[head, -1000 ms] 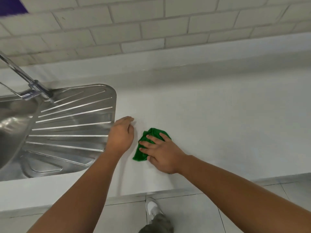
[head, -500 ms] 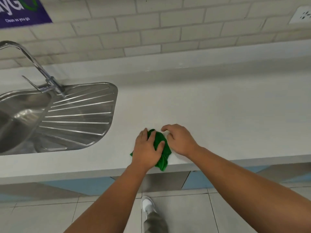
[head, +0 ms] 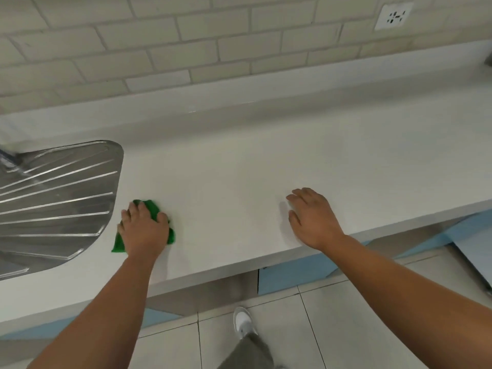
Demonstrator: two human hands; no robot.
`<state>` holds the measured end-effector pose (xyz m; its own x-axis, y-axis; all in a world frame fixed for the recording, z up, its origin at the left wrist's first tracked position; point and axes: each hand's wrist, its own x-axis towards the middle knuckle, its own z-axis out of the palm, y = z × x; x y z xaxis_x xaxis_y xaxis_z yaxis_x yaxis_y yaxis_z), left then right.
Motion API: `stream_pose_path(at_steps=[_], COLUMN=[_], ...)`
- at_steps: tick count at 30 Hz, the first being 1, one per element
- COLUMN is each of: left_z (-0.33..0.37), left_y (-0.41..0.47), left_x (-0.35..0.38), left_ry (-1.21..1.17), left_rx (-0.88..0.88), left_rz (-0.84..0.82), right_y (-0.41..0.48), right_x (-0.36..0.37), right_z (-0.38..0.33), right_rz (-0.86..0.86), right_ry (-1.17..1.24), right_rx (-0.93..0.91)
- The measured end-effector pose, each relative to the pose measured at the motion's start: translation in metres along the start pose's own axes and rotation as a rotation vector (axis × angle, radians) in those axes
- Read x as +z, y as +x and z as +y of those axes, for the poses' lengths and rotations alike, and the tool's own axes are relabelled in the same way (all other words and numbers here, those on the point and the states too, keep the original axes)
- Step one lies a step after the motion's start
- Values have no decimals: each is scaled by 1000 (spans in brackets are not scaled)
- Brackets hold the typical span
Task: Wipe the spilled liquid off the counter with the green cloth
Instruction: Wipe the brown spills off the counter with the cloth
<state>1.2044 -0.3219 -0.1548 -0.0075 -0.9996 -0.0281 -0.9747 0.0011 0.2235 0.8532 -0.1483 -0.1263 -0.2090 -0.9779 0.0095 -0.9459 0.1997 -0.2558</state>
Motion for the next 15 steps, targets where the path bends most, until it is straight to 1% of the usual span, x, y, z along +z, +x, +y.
stream_pose_path(at_steps=[2, 3, 7, 9, 10, 11, 12, 15], left_z=[44, 69, 168, 183, 178, 169, 160, 124], left_y=[9, 9, -3, -8, -5, 3, 18, 84], left_x=[8, 14, 35, 42, 42, 42, 41, 39], left_ry=[16, 18, -6, -42, -83, -125, -164, -161], left_rx=[81, 154, 588, 774, 821, 830, 795, 523], left_rz=[-53, -68, -155, -223, -241, -231, -210, -65], right_y=[8, 13, 57, 82, 93, 103, 116, 143], right_x=[-6, -7, -17, -20, -21, -22, -24, -27], right_z=[13, 18, 35, 42, 45, 49, 54, 65], right_rz=[-22, -22, -17, -12, -12, -8, -12, 18], right_ry=[-24, -32, -23, -23, -24, -26, -24, -34], right_rx=[23, 28, 65, 72, 74, 74, 82, 77])
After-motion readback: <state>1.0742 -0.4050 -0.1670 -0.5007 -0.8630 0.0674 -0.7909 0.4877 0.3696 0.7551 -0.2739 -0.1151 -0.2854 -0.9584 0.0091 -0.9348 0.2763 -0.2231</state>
